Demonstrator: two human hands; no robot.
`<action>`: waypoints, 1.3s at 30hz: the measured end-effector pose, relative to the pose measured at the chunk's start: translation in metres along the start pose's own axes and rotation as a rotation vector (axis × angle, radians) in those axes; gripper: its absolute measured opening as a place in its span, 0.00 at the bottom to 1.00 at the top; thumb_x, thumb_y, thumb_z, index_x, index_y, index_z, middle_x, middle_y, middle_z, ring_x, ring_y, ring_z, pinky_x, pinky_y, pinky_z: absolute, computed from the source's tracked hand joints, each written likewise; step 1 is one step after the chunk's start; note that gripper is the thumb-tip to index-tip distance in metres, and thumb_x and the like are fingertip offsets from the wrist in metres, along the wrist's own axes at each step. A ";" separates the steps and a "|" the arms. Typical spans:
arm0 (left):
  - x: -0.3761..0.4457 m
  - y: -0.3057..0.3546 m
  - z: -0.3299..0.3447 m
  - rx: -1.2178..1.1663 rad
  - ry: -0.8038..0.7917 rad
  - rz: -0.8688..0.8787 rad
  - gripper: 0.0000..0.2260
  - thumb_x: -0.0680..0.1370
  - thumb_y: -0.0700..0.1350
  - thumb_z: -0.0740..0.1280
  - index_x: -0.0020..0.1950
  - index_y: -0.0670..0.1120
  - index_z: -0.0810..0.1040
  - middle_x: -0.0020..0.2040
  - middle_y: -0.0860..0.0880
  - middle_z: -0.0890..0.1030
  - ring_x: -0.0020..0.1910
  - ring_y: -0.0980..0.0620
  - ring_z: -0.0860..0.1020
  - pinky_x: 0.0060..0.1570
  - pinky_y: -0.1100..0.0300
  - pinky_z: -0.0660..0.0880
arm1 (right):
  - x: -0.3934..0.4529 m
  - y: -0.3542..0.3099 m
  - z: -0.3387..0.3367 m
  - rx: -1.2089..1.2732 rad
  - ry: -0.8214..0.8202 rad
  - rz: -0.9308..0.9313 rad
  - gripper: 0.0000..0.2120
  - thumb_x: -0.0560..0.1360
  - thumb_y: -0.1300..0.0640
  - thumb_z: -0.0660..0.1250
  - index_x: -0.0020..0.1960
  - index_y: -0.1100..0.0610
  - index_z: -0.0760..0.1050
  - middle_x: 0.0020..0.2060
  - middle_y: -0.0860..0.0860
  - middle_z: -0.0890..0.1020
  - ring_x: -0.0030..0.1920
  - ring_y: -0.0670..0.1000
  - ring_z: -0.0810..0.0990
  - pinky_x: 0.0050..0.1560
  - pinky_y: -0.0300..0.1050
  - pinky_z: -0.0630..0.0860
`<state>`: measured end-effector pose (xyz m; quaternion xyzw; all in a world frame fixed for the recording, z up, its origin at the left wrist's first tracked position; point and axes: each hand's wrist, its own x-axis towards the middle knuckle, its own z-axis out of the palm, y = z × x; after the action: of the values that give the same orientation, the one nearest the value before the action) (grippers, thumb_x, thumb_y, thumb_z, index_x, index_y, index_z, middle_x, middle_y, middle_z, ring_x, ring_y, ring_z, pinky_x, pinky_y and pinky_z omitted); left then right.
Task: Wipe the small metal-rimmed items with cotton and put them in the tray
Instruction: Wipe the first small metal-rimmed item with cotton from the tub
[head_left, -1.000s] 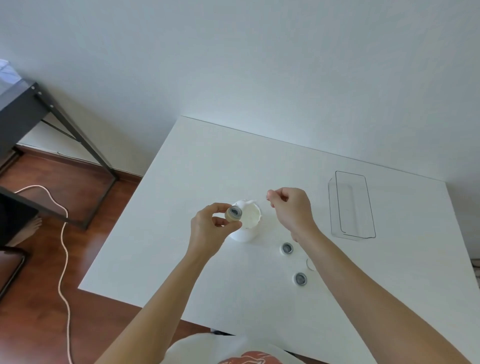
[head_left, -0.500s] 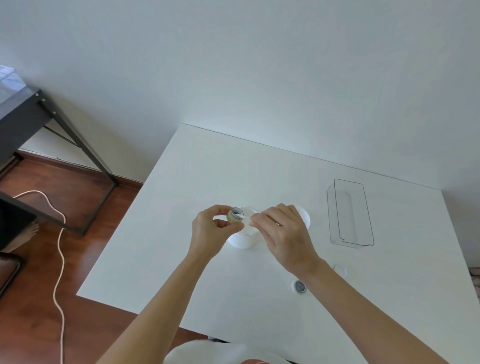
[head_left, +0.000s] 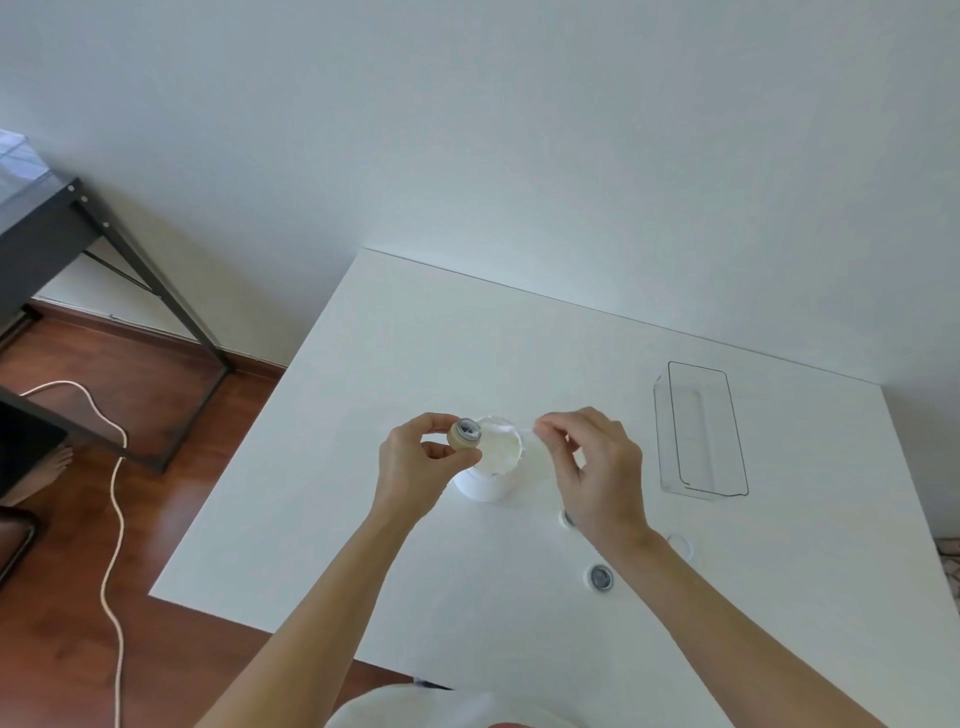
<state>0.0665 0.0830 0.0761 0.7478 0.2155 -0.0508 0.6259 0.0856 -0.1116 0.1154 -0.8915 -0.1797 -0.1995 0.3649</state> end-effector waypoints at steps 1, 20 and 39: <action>0.000 -0.001 -0.001 -0.006 0.003 0.000 0.14 0.68 0.42 0.79 0.49 0.55 0.83 0.35 0.50 0.85 0.31 0.57 0.79 0.29 0.70 0.70 | 0.002 0.002 0.002 0.056 0.028 0.097 0.05 0.76 0.61 0.69 0.42 0.54 0.79 0.36 0.43 0.80 0.36 0.43 0.74 0.41 0.31 0.68; -0.010 -0.019 -0.013 -0.081 -0.009 0.069 0.13 0.69 0.41 0.80 0.48 0.55 0.82 0.48 0.62 0.84 0.37 0.62 0.81 0.38 0.70 0.75 | 0.012 0.021 0.061 -0.261 -0.496 0.351 0.10 0.79 0.56 0.62 0.44 0.60 0.77 0.43 0.55 0.78 0.44 0.57 0.77 0.51 0.50 0.69; 0.004 -0.013 0.004 0.050 0.012 0.090 0.13 0.68 0.44 0.80 0.49 0.56 0.84 0.40 0.62 0.82 0.25 0.59 0.67 0.30 0.70 0.68 | 0.031 0.008 0.007 0.311 -0.223 0.834 0.10 0.77 0.56 0.67 0.41 0.59 0.82 0.31 0.50 0.80 0.34 0.47 0.75 0.36 0.39 0.69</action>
<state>0.0661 0.0817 0.0624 0.7724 0.1839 -0.0235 0.6075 0.1175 -0.1062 0.1209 -0.8383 0.1286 0.0912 0.5219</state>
